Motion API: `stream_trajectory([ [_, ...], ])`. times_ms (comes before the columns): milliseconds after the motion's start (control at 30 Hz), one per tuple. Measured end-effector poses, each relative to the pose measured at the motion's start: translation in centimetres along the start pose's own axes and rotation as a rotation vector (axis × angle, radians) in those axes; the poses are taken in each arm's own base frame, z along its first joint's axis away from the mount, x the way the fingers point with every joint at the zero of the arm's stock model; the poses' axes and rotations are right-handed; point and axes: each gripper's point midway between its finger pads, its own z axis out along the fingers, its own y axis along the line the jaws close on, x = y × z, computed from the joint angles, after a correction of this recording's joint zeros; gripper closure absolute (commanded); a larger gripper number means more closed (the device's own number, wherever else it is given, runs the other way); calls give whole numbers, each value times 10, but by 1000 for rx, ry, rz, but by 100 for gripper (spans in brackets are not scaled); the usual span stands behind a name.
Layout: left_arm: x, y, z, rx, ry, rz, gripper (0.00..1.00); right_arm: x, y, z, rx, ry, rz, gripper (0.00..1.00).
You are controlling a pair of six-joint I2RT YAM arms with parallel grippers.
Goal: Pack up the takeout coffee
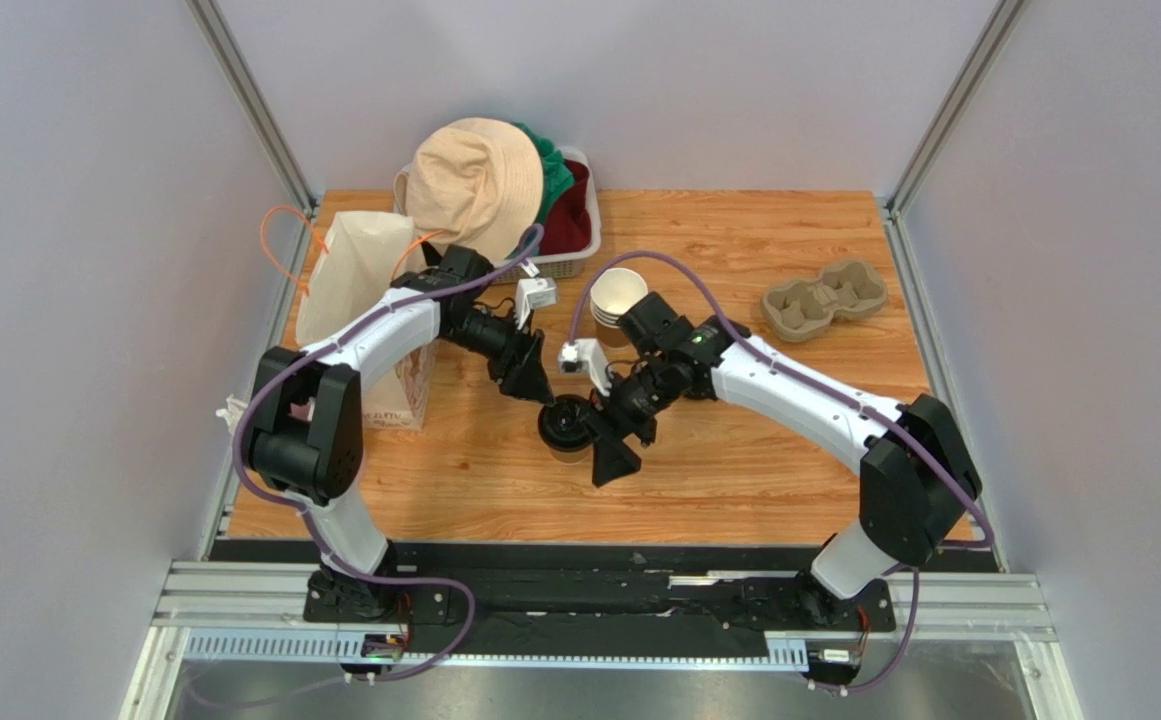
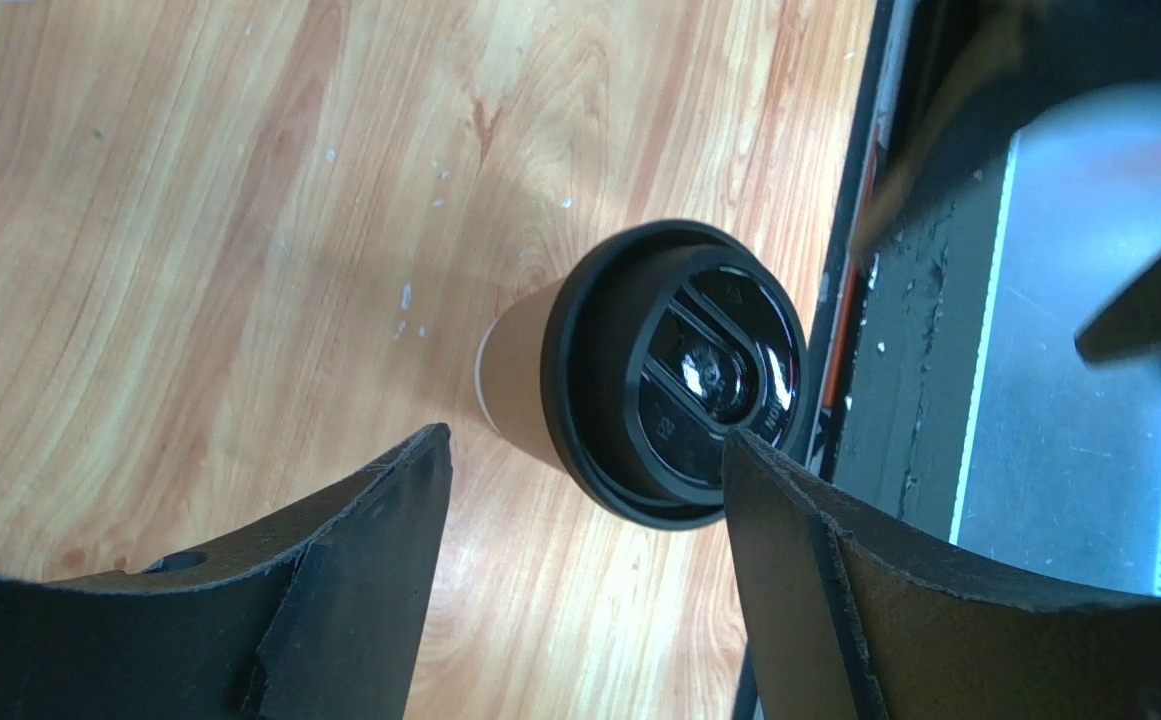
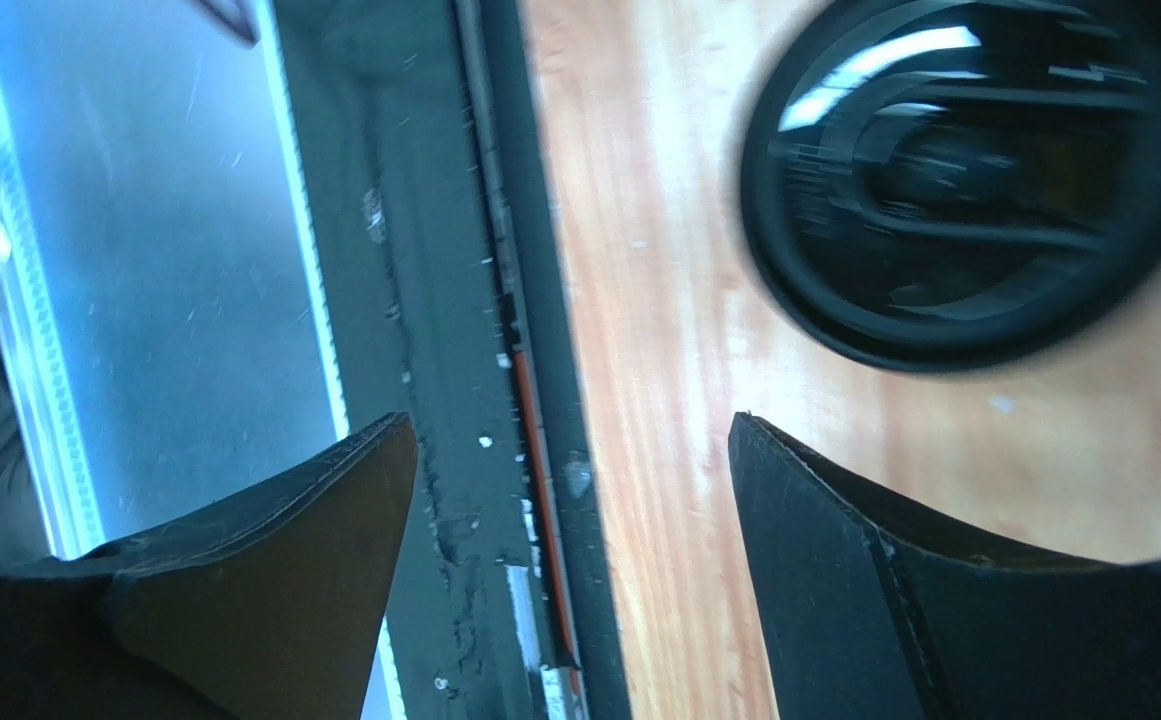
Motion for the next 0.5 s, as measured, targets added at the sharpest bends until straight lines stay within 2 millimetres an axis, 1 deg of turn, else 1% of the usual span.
stream_trajectory([
  [100,-2,2,4,19,-10,-3,25,7,16,13,-49,35,-37,19],
  [167,-3,3,6,39,-16,-11,26,6,20,20,-59,36,-62,19],
  [367,-1,1,11,83,-26,-31,27,1,17,33,-33,30,-118,19],
  [500,-1,-3,13,113,-32,-41,27,-1,12,42,2,35,-147,19],
])
